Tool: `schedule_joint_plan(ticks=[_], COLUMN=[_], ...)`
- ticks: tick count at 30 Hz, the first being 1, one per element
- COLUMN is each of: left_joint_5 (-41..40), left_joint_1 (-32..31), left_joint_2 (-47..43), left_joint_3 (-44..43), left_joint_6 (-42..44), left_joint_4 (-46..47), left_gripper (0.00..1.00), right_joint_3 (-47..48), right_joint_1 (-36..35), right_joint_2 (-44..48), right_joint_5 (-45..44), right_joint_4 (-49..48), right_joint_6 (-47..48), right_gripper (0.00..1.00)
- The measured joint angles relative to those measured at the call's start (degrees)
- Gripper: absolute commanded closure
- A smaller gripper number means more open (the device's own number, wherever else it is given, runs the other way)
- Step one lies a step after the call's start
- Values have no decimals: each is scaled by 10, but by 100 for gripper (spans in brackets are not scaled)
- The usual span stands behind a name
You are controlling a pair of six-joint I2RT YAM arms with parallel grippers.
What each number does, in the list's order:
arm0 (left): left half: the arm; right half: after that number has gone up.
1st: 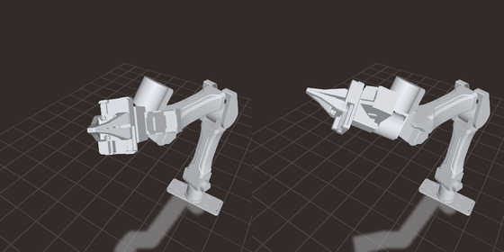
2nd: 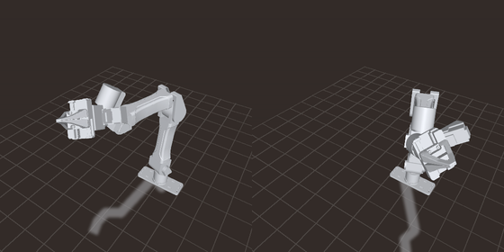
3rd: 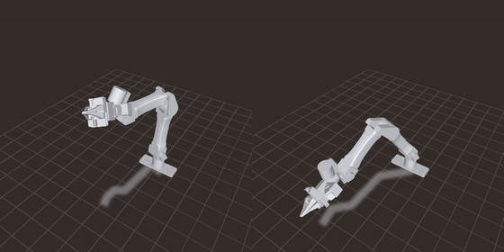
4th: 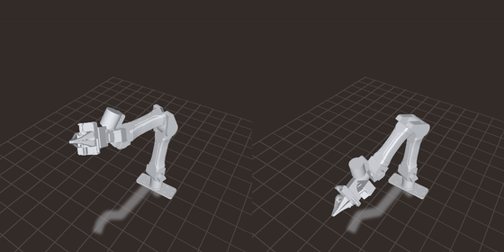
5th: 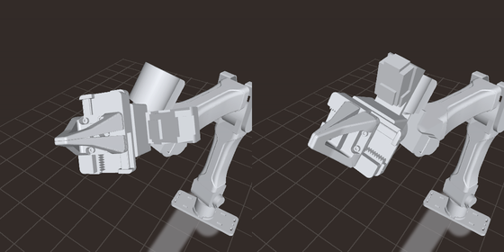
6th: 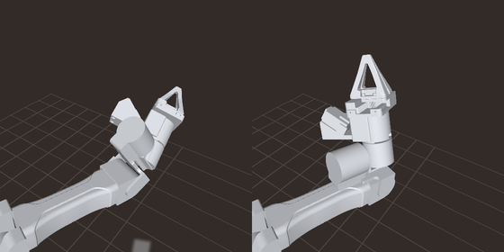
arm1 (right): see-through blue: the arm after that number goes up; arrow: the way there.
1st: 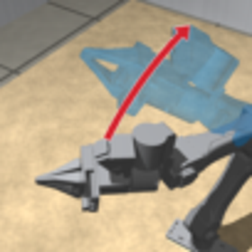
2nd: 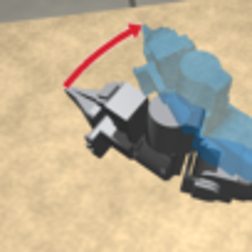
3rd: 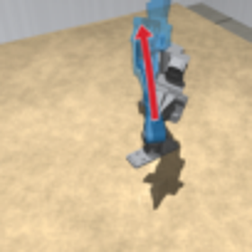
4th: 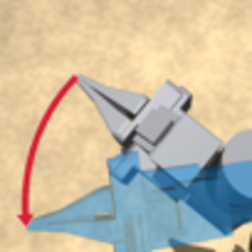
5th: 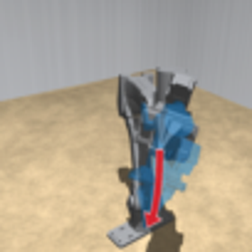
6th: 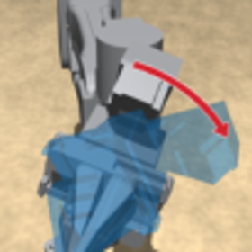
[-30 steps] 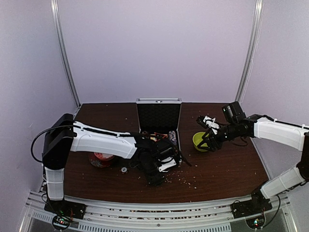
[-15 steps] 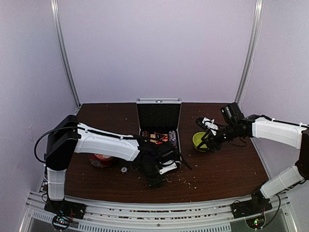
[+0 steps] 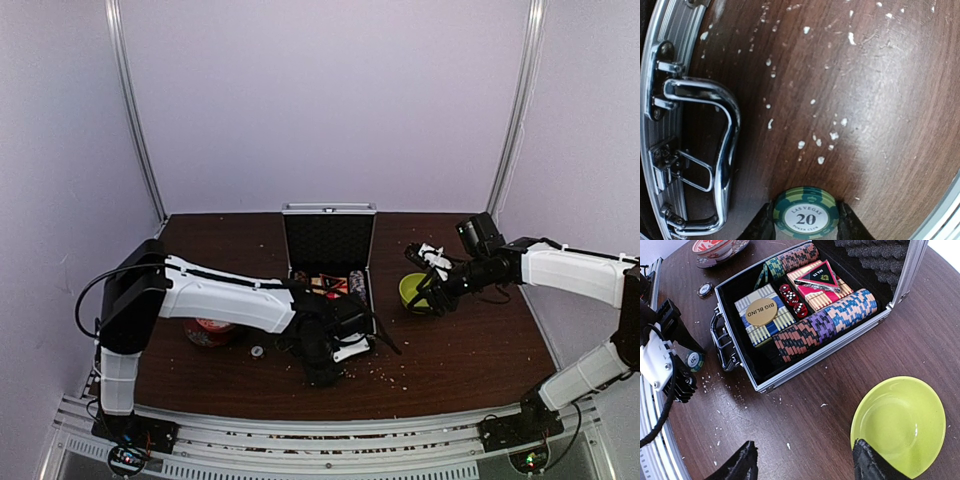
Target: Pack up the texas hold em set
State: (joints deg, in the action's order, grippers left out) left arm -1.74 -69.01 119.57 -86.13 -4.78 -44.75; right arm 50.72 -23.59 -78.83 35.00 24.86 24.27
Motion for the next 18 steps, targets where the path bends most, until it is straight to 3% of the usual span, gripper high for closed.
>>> schedule_joint_plan(ticks=[11,18], left_joint_5=[-53,-137], left_joint_1=[2,50], left_joint_2=[-36,-114], left_joint_3=[-32,20], left_joint_6=[-14,-61], left_joint_4=[-33,19], left_gripper=[64,65], right_joint_3=[0,0], right_joint_1=[0,0], right_joint_2=[-4,-4], right_joint_5=[0,0], right_joint_4=[2,2], right_joint_6=[5,9], right_gripper=[34,34])
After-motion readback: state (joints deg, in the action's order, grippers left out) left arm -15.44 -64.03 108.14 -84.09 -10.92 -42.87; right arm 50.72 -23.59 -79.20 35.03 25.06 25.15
